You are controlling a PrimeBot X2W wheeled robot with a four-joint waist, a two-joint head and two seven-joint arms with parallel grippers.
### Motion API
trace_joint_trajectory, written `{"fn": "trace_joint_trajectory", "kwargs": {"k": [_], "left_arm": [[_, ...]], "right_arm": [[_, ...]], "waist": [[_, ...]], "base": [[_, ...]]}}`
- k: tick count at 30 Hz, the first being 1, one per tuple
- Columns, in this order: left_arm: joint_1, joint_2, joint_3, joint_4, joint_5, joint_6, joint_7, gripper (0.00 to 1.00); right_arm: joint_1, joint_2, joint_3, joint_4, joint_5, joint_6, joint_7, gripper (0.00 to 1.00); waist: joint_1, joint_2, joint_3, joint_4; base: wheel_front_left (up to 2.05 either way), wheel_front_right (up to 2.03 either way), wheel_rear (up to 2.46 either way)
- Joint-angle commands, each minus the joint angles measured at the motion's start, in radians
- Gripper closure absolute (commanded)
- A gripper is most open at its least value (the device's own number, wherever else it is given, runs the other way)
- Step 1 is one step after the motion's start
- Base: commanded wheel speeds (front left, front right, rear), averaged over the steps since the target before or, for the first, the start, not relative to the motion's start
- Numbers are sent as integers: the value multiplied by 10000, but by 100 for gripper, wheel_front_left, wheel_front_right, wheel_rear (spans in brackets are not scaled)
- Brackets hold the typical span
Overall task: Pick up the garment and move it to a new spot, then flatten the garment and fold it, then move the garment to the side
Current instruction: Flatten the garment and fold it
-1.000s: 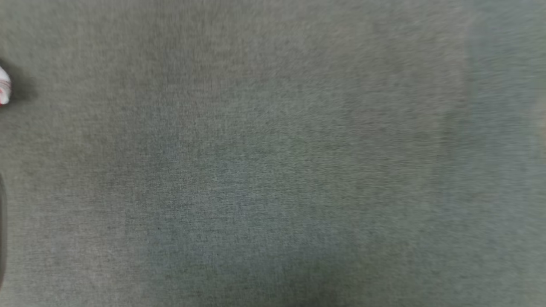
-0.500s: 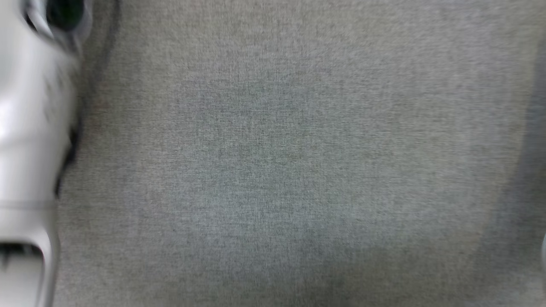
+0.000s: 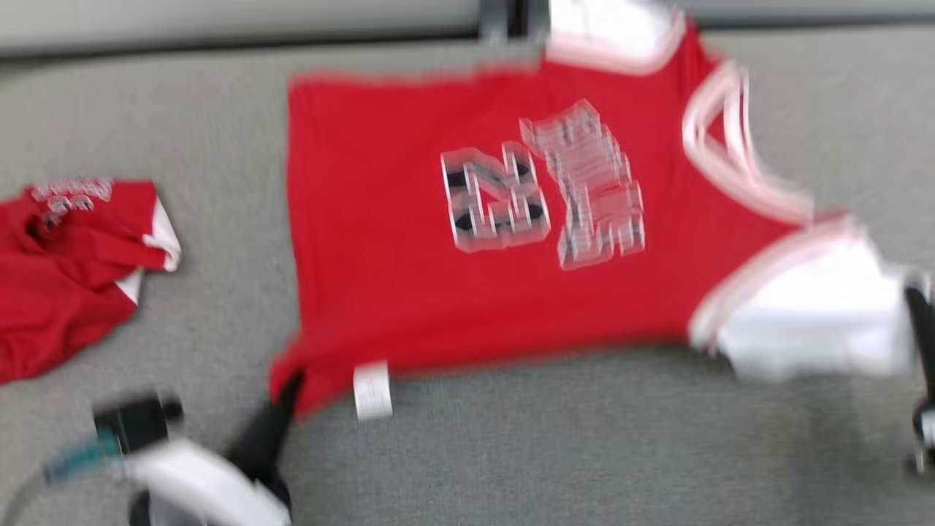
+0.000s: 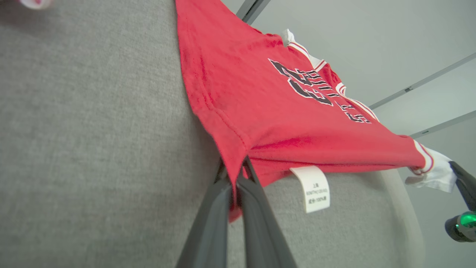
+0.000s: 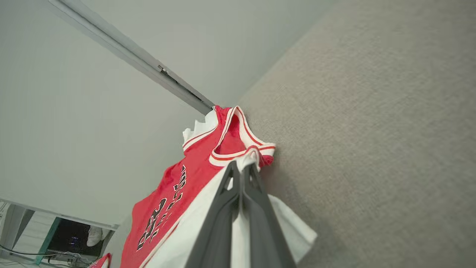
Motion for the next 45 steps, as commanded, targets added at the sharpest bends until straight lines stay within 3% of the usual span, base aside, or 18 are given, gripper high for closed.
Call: {"fn": "trace_joint_trajectory", "kwargs": {"k": [1,5,11,18,30,31,32,33,34,35,40,45], "left_arm": [[940,-51,44,-429,-180,279,-153,100],[3444,-519,12,-1669,-700,925,-738,100],[4964,-828,-413,-2517,-782,1217,-963,100],[4149,-653,-327,-2666,-1013,1438,-267,100],[1383,-260,-273,-2207,-1126,2044,1413,100],[1121,-268,-255,-2037,-1110,2120,1525,100],[873,-279,-281,-1856,-1098,2158,1660,87],[656,-275,-318,-1695,-1064,2175,1748,53],[451,-264,-338,-1530,-1010,2216,1826,7],[250,-258,-351,-1360,-973,2234,1891,0],[-388,-293,-289,-645,-774,2363,1890,0],[-320,-355,-223,-380,-667,2332,1587,0]], "right_arm": [[902,38,-210,-222,88,17,108,100],[3258,313,-521,-548,376,18,147,100],[4762,407,-167,-20,120,20,-467,100],[3614,-21,320,488,-621,20,-528,100],[379,-1148,1447,1109,-1870,20,1537,100],[102,-1227,1578,1216,-2020,20,1740,73],[-181,-1356,1695,1318,-2248,20,1876,0],[-436,-1431,1784,1451,-2420,19,2003,0],[-713,-1480,1852,1546,-2522,19,2086,0],[-1005,-1538,1894,1638,-2617,20,2131,0],[-2183,-1620,1846,2030,-2840,19,1834,0],[-2362,-1865,2020,1941,-2928,20,1509,0]], "waist": [[0,0,-2400,-448],[0,0,-2935,-463],[0,0,-2775,-435],[0,0,-2216,-416],[0,0,-645,-279],[0,0,-528,-252],[0,0,-427,-224],[0,0,-344,-202],[0,0,-253,-180],[0,0,-173,-155],[0,0,16,-114],[0,0,-71,-110]], "base": [[0,0,0],[0,0,0],[0,0,0],[0,0,0],[0,0,0],[0,0,0],[0,0,0],[0,0,0],[0,0,0],[0,0,0],[0,0,0],[0,0,0]]}}
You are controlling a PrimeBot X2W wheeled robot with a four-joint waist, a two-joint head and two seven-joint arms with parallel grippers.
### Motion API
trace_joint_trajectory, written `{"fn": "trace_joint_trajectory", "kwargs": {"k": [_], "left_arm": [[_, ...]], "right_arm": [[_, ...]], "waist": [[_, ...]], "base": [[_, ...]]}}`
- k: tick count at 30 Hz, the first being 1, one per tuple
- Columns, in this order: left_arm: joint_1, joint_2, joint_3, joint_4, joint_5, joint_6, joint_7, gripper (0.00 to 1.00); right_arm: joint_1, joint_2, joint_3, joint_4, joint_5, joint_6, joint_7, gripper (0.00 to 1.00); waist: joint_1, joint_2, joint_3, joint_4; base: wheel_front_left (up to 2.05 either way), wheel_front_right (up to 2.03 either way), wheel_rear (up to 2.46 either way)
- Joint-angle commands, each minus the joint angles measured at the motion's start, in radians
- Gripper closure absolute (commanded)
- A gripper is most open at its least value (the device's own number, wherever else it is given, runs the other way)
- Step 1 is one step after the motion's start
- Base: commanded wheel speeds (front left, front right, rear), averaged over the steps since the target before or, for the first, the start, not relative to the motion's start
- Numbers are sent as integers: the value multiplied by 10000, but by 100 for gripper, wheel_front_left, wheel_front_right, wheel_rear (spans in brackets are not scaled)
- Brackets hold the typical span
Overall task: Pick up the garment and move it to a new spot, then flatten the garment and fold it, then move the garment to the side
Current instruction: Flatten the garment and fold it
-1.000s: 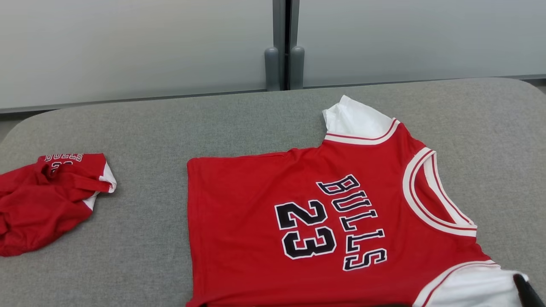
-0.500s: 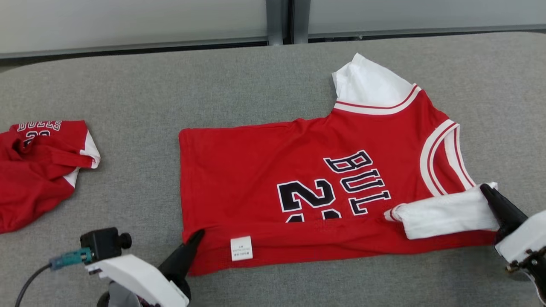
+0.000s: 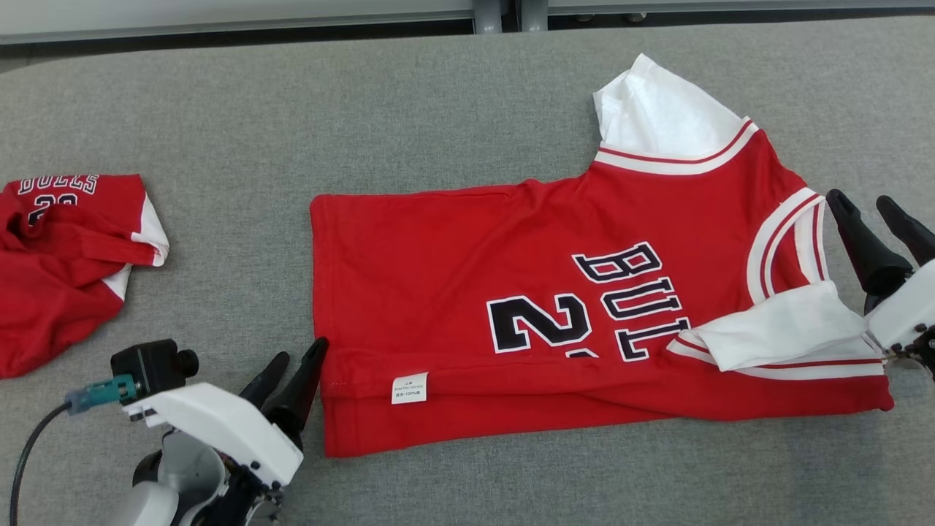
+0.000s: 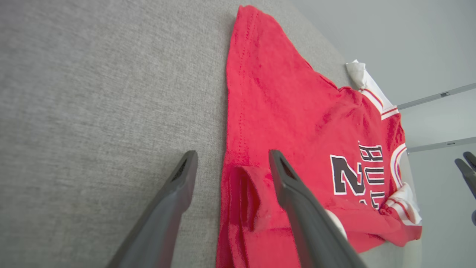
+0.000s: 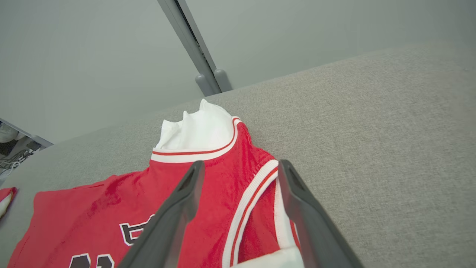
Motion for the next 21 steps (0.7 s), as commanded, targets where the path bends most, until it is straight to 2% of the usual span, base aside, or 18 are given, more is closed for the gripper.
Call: {"fn": "trace_joint_trajectory", "kwargs": {"k": [1,6,10,14,19,21], "left_arm": [[163,20,74,-48,74,-63,-158,0],[1314,496,-117,-740,1049,290,-1006,0],[2214,744,-544,-1351,1716,803,-1195,0],[2412,632,-863,-1420,1732,886,-1006,0],[1839,455,-1275,-592,1858,786,-644,0],[1727,257,-1366,-429,1645,610,-527,0]], "right_arm": [[181,-194,61,-158,-87,21,-161,0],[1750,-1030,628,-1072,-867,21,-980,0],[3313,-1399,628,-1456,-1499,21,-1297,0],[4075,-1386,423,-1398,-1889,21,-1189,0],[3808,-1021,513,-758,-2195,21,-916,0],[3677,-947,631,-567,-2127,21,-817,0]], "waist": [[1,0,-114,-13],[1,0,-651,-142],[1,0,-778,-159],[1,0,-374,-203],[1,0,240,-212],[1,0,334,-200]], "base": [[0,0,0],[0,0,0],[0,0,0],[0,0,0],[0,0,0],[0,0,0]]}}
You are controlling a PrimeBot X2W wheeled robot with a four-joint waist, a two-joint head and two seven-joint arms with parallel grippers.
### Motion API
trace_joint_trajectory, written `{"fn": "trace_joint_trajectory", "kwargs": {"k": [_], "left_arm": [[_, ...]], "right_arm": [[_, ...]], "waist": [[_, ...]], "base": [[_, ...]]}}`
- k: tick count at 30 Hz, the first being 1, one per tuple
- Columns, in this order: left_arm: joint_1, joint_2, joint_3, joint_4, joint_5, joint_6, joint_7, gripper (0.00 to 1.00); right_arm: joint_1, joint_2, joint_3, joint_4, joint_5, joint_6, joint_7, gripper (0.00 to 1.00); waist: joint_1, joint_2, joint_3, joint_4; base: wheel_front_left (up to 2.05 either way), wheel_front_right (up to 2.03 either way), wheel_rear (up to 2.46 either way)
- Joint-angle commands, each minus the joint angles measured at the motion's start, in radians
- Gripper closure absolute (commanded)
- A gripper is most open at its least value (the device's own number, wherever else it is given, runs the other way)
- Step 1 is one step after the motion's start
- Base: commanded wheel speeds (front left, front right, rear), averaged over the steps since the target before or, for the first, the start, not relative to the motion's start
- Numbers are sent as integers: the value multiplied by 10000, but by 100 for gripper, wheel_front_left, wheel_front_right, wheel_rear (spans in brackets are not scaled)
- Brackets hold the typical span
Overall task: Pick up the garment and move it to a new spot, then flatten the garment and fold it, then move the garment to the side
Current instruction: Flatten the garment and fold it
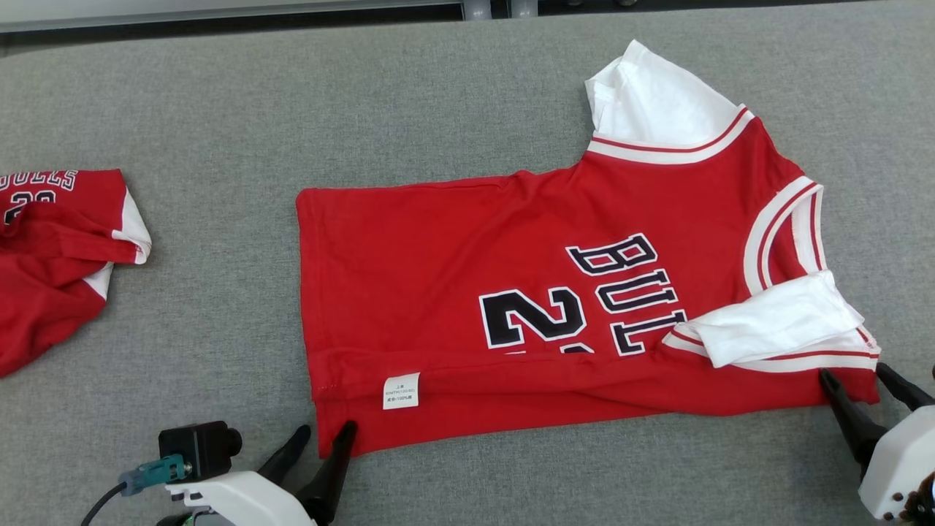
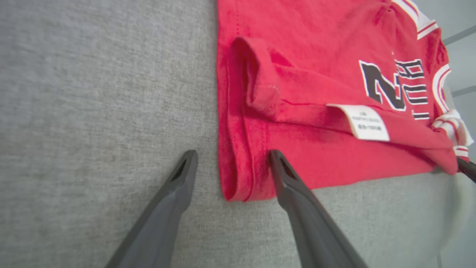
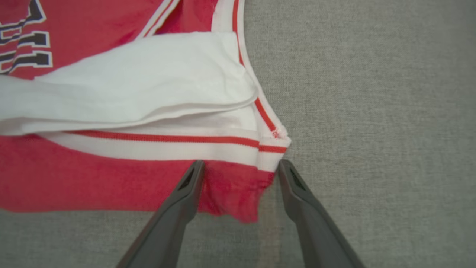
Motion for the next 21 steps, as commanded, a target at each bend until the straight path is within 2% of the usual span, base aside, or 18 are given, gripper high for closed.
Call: {"fn": "trace_joint_trajectory", "kwargs": {"k": [1,5,6,7,8,9,11,15,18,21], "left_arm": [[-38,-142,-282,551,-139,-45,369,0],[-42,-368,-688,747,-367,-388,808,0],[-20,-399,-758,751,-438,-480,860,29],[-9,-411,-814,736,-480,-588,878,62],[15,-456,-835,737,-589,-701,887,100],[16,-479,-906,738,-653,-845,967,100],[35,-580,-915,713,-901,-1061,1017,100],[55,-281,-475,394,-1359,-1343,1044,100],[135,396,122,-530,-1873,-1638,1311,100],[337,803,404,-985,-2105,-1615,1517,100]], "right_arm": [[-124,40,58,152,90,19,85,0],[-341,39,344,445,395,19,302,0],[-392,41,375,479,516,19,337,0],[-454,51,421,457,632,19,297,0],[-529,117,336,462,832,19,182,0],[-542,138,283,513,1006,19,202,55],[-558,-5,361,528,1332,19,333,100],[-778,-377,237,340,2060,19,569,100],[-936,-1014,-177,95,2948,16,1182,100],[-966,-1433,-329,-105,3350,9,1681,100]], "waist": [[1,-1,84,6],[1,-1,125,4],[1,-1,122,7],[1,-1,114,9],[1,-1,100,14],[1,-1,69,32],[1,-1,-37,66],[1,-1,-224,19],[1,-1,-523,20],[1,-1,-635,4]], "base": [[0,0,0],[0,0,0],[0,0,0],[0,0,0],[0,0,0],[0,0,0],[0,0,0],[0,0,0],[0,0,0],[0,0,0]]}}
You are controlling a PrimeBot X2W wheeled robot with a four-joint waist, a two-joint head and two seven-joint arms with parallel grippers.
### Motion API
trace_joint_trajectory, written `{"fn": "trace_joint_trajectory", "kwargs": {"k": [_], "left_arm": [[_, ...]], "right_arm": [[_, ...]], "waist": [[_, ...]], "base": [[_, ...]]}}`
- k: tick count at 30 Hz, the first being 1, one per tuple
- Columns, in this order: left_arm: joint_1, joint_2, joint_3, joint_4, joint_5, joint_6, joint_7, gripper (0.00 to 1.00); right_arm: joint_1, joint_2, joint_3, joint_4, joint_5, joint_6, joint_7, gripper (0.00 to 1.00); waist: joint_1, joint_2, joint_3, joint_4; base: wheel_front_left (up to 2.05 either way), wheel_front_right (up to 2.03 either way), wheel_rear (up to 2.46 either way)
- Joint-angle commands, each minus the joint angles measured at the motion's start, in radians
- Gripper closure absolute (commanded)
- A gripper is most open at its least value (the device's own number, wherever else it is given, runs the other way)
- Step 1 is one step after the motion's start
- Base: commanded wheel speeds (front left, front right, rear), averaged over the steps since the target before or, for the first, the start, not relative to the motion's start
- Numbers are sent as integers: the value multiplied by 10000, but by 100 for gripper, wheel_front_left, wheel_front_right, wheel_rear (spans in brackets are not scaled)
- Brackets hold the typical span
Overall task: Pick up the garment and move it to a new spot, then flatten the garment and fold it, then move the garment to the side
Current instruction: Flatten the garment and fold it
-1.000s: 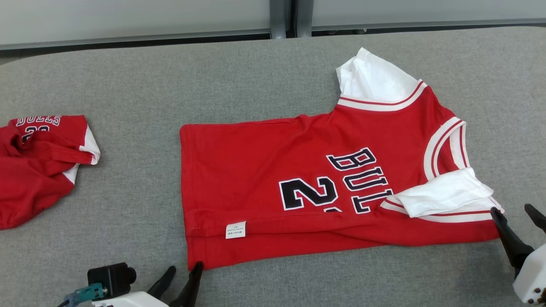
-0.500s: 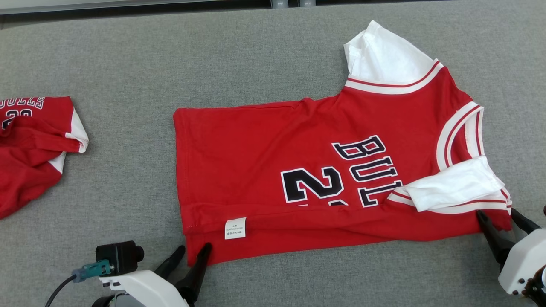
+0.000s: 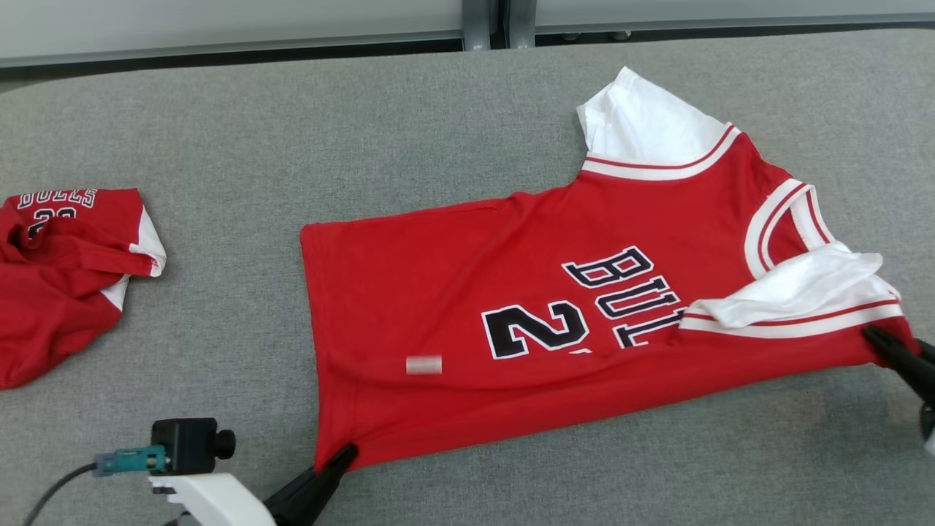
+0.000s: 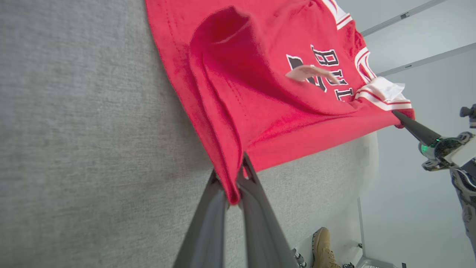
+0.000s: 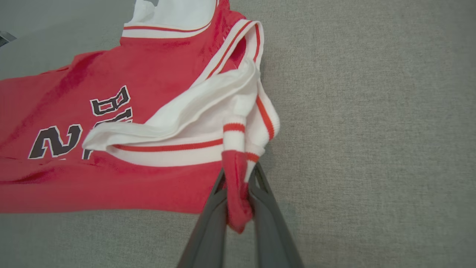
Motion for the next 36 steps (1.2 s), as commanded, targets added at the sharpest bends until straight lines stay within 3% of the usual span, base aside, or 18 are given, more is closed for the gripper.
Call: {"fn": "trace_joint_trajectory", "kwargs": {"k": [1,8,14,15,16,17,18,20,25,29,36], "left_arm": [[189,303,181,-290,-118,24,127,100],[945,1242,568,-1589,-446,274,598,100],[1506,868,63,-1191,-317,240,389,100],[1563,846,-46,-1073,-202,204,333,100],[1590,786,-72,-944,-96,262,214,100],[1597,683,-57,-818,5,370,53,55],[1601,628,-71,-730,160,401,-93,0],[1667,497,-26,-637,373,519,-433,0],[1765,913,378,-1024,1527,1533,-1163,0],[478,1185,854,-1166,2207,1942,-1319,0],[-3558,461,-204,324,2949,1243,23,0]], "right_arm": [[-34,-394,-137,-123,211,-2,332,100],[715,-1539,-431,-859,1117,-4,2149,100],[1674,-1148,-230,-827,823,-4,2209,100],[1780,-1080,-179,-840,694,-2,2066,90],[1861,-1022,-148,-858,540,-2,1865,15],[1925,-915,-193,-805,412,-2,1680,0],[1997,-862,-247,-764,230,-2,1512,0],[1980,-903,-460,-922,-4,-2,1224,0],[1188,-1218,-1147,-2034,-12,1,891,0],[-265,-1651,-843,-2484,-225,1,1115,0],[-4139,-1632,1227,-1247,-1306,1,1902,0]], "waist": [[0,-1,-121,-13],[0,-1,-168,-35],[0,-1,-67,-18],[0,-1,-55,-16],[0,-1,-49,-18],[0,-1,-52,-19],[0,-1,-66,-22],[0,-1,-96,-47],[0,-1,73,-174],[0,-1,704,37],[0,-1,2115,878]], "base": [[0,0,0],[0,0,0],[0,0,0],[0,0,0],[0,0,0],[0,0,0],[0,0,0],[0,0,0],[0,0,0],[0,0,0],[0,0,0]]}}
